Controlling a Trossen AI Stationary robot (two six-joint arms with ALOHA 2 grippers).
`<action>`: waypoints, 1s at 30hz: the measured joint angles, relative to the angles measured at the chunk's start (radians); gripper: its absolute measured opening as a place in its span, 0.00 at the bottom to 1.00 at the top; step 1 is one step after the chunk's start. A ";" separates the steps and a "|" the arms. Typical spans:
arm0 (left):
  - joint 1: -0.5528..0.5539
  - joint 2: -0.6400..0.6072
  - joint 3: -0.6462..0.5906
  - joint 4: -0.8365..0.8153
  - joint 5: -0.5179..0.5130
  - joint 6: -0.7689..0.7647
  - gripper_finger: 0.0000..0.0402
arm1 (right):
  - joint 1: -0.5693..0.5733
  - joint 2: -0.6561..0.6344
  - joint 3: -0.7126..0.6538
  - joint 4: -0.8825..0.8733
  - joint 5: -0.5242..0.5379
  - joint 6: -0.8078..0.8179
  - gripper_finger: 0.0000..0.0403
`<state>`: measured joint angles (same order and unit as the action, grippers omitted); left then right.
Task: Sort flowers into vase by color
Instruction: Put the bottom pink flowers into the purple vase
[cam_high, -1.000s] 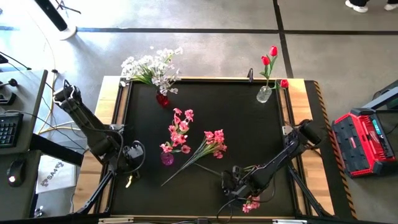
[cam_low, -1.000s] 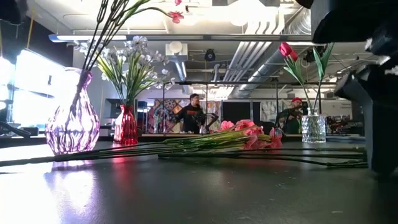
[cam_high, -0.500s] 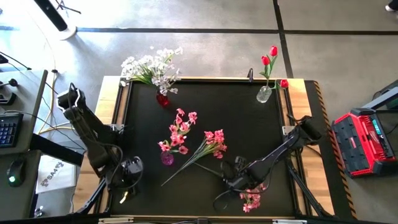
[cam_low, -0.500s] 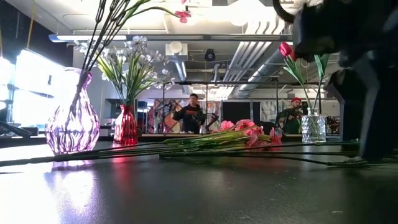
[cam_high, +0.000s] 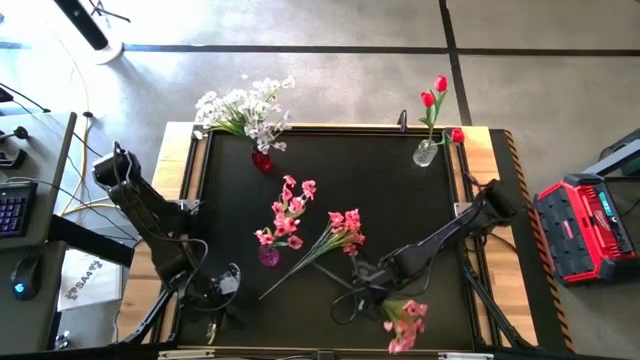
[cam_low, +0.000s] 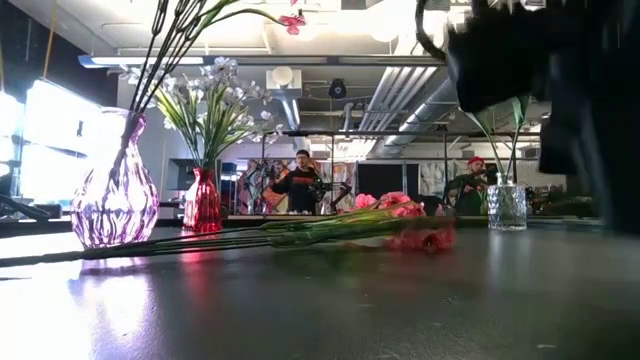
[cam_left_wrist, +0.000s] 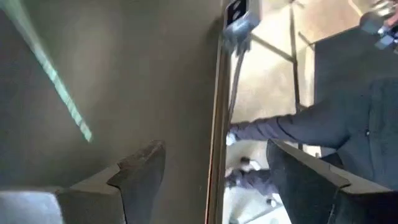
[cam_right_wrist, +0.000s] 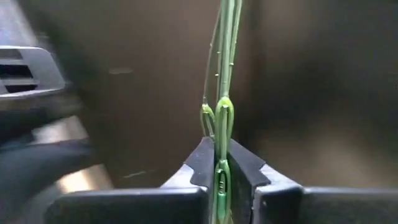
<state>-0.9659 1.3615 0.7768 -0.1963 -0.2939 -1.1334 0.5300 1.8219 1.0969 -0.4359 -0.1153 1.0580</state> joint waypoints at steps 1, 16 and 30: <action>0.005 0.004 0.006 0.010 -0.009 0.022 0.66 | -0.007 -0.013 0.000 0.030 -0.041 0.027 0.04; 0.099 0.034 0.178 0.046 -0.265 0.596 0.59 | -0.125 -0.086 0.002 0.596 -0.349 0.411 0.01; 0.240 0.166 0.329 0.103 -0.258 1.053 0.58 | -0.146 -0.060 0.001 0.835 -0.358 0.539 0.00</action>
<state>-0.7262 1.5272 1.1060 -0.0934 -0.5516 -0.0807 0.3835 1.7619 1.0981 0.3987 -0.4728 1.5968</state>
